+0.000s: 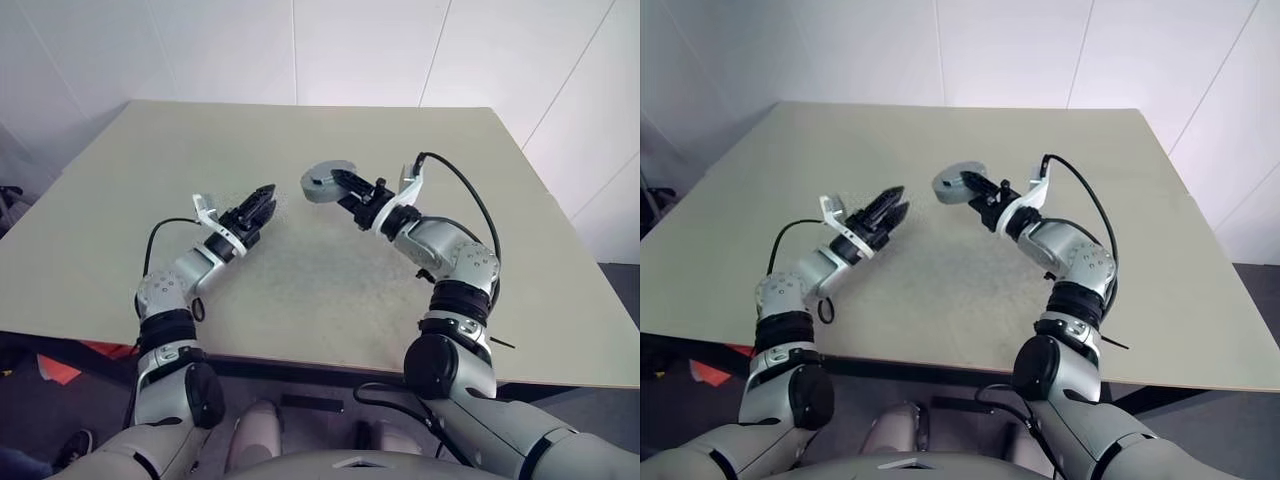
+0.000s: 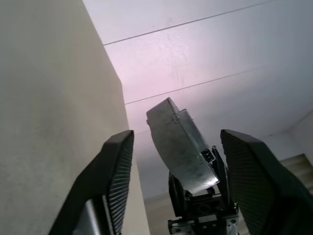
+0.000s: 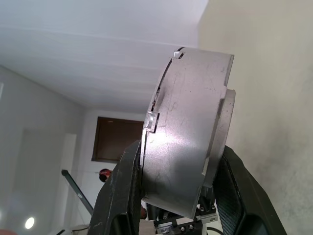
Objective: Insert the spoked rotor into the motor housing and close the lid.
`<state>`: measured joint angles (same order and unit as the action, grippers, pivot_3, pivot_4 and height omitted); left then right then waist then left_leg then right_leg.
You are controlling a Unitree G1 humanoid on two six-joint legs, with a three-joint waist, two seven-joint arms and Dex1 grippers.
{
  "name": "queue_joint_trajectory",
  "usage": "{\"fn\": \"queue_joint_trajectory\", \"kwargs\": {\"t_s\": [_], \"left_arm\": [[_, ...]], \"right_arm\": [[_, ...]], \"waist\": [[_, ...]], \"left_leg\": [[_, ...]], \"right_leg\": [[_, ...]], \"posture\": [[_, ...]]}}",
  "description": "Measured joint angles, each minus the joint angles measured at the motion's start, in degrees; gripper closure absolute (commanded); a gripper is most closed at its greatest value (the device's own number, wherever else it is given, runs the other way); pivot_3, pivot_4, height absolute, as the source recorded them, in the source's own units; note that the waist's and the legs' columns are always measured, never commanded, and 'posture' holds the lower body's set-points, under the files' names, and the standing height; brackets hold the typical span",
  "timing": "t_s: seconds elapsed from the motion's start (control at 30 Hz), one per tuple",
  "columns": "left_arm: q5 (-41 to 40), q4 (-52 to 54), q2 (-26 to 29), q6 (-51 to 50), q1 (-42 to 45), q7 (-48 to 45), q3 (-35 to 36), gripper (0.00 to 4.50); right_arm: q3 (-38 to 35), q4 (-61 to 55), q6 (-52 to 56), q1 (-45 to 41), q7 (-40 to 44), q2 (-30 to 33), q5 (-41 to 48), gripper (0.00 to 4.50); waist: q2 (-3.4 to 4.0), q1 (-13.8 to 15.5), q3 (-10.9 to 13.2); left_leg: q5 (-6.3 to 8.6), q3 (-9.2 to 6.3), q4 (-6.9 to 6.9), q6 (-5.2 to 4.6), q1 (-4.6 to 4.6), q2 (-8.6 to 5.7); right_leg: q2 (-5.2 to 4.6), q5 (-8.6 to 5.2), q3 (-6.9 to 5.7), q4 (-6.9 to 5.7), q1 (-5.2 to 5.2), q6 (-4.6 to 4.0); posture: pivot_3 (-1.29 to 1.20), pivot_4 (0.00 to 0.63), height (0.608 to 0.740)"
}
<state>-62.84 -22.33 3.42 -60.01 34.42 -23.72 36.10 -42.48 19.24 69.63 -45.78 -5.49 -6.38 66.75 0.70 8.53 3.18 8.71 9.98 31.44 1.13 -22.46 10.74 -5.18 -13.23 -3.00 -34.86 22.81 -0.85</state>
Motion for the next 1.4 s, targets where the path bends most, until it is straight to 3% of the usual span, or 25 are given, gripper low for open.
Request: {"fn": "queue_joint_trajectory", "kwargs": {"t_s": [0.07,0.37,0.73,0.83,0.97,1.37,1.4], "left_arm": [[-2.8,0.1,-0.6,-1.7,0.5,1.3,0.3,0.02],[-9.6,-4.4,-2.8,-3.2,4.0,4.1,0.8,0.02],[-9.8,-8.9,-4.2,-0.6,6.5,2.2,-0.6,0.02],[-9.5,-9.1,-4.3,0.3,6.5,1.7,-1.5,0.58],[-9.0,-9.8,-4.7,1.4,6.5,1.6,-2.1,1.99],[-9.0,-11.4,-4.7,1.5,7.3,1.5,-2.4,2.07],[-8.9,-11.4,-4.7,1.4,7.3,1.5,-2.4,2.07]], "right_arm": [[0.7,0.0,0.1,0.0,-0.4,0.1,1.4,2.52],[5.0,-2.1,0.9,1.3,-1.8,0.0,7.7,2.52],[9.5,-3.4,-0.3,2.8,-4.2,1.8,11.4,2.52],[9.9,-3.7,-0.8,3.2,-4.4,2.0,12.3,2.52],[11.4,-4.4,-1.7,3.5,-4.6,2.8,13.1,2.52],[15.0,-4.8,-4.6,4.4,-2.4,5.0,13.0,2.52],[15.6,-5.2,-5.3,4.7,-1.6,5.0,12.4,1.87]], "waist": [[0.0,0.0,0.0],[-0.01,0.1,0.0],[-0.02,0.1,0.0],[-0.02,0.1,0.0],[-0.02,0.1,0.0],[-0.03,0.1,0.0],[-0.03,0.1,0.0]], "left_leg": [[0.0,0.0,0.07,0.0,-0.03,0.0],[0.01,-0.02,0.39,-0.02,-0.19,0.01],[0.04,-0.05,0.81,-0.07,-0.36,0.03],[0.04,-0.05,0.85,-0.07,-0.37,0.03],[0.04,-0.06,0.91,-0.07,-0.38,0.04],[0.04,-0.09,1.05,-0.07,-0.43,0.05],[0.04,-0.1,1.07,-0.07,-0.44,0.05]], "right_leg": [[0.0,0.0,-0.02,-0.02,0.0,0.0],[0.0,0.06,-0.08,-0.1,-0.02,0.07],[0.0,0.18,-0.1,-0.23,-0.03,0.16],[-0.01,0.19,-0.1,-0.27,-0.03,0.16],[-0.01,0.21,-0.1,-0.31,-0.03,0.17],[-0.01,0.21,-0.11,-0.43,-0.02,0.17],[-0.01,0.21,-0.11,-0.45,-0.02,0.17]], "posture": [[0.0,0.0,0.74],[0.0,0.0,0.74],[0.0,0.0,0.74],[0.0,0.0,0.74],[0.0,0.0,0.74],[0.0,0.0,0.74],[0.0,0.0,0.74]]}}
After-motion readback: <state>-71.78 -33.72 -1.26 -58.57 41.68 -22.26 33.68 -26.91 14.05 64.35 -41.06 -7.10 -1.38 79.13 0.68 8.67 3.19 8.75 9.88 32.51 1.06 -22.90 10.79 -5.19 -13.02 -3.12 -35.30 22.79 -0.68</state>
